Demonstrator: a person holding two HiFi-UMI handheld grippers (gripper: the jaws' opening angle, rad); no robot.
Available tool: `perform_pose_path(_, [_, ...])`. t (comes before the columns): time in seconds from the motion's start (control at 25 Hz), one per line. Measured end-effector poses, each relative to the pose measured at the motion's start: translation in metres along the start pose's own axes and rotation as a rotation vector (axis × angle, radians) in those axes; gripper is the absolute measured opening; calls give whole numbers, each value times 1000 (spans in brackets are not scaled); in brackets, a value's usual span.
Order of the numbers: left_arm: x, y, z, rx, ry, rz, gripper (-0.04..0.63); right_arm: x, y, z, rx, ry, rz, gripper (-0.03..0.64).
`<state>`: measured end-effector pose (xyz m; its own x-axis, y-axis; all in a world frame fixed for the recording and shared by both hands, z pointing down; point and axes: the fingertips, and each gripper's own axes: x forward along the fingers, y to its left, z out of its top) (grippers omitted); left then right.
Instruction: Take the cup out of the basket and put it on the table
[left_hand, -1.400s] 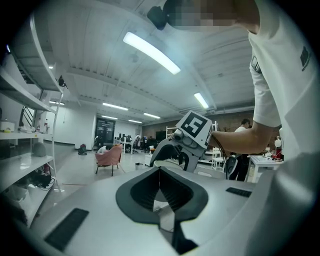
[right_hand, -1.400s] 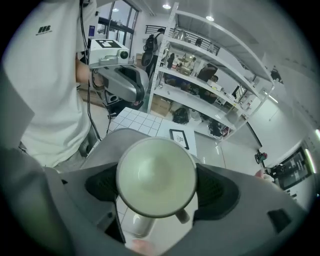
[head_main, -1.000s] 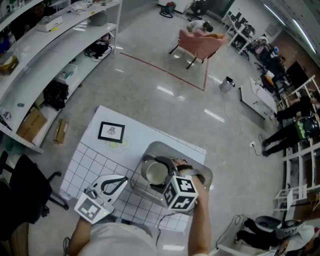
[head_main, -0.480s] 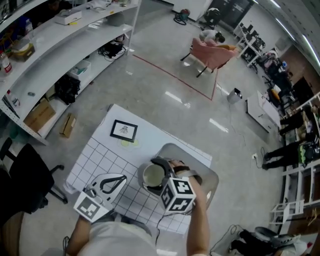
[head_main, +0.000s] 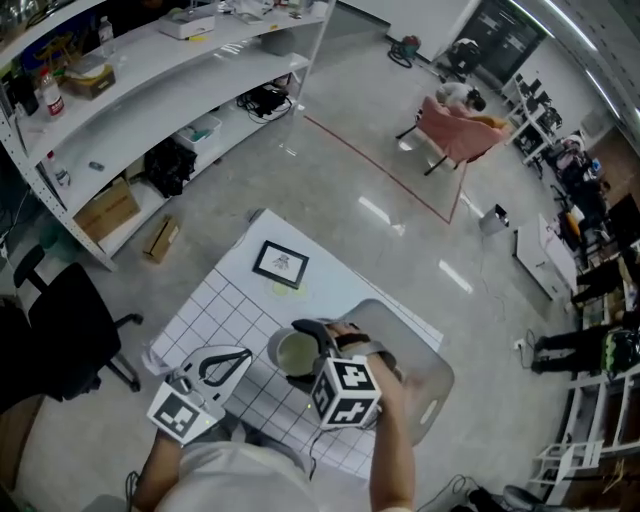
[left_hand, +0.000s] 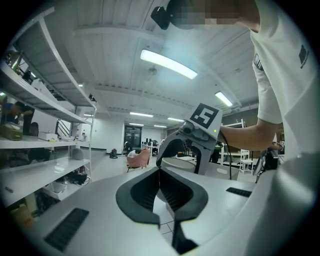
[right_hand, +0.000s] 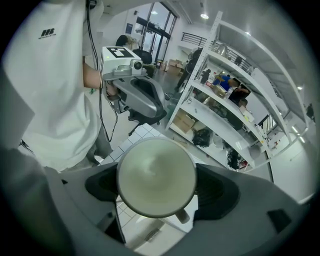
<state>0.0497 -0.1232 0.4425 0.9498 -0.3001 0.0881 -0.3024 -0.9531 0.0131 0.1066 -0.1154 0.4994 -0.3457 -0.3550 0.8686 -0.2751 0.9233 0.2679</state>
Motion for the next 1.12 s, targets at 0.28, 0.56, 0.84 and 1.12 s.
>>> perform_pose_path(0.28, [-23,16,-7,10,17,73,11,34,7,23,-52,-19,62,431])
perform_pose_path(0.56, [-38,28,-18,16,52,129,11,75,18,32,-78,-26,132,431])
perform_pose_path(0.84, [-43,38,-34,-1,86,173,10,114,21,25,-92,8,164,431])
perform_pose_path(1.12, [-39,41,-47,11,116,172,11,155,26,14,-97,42,180,431])
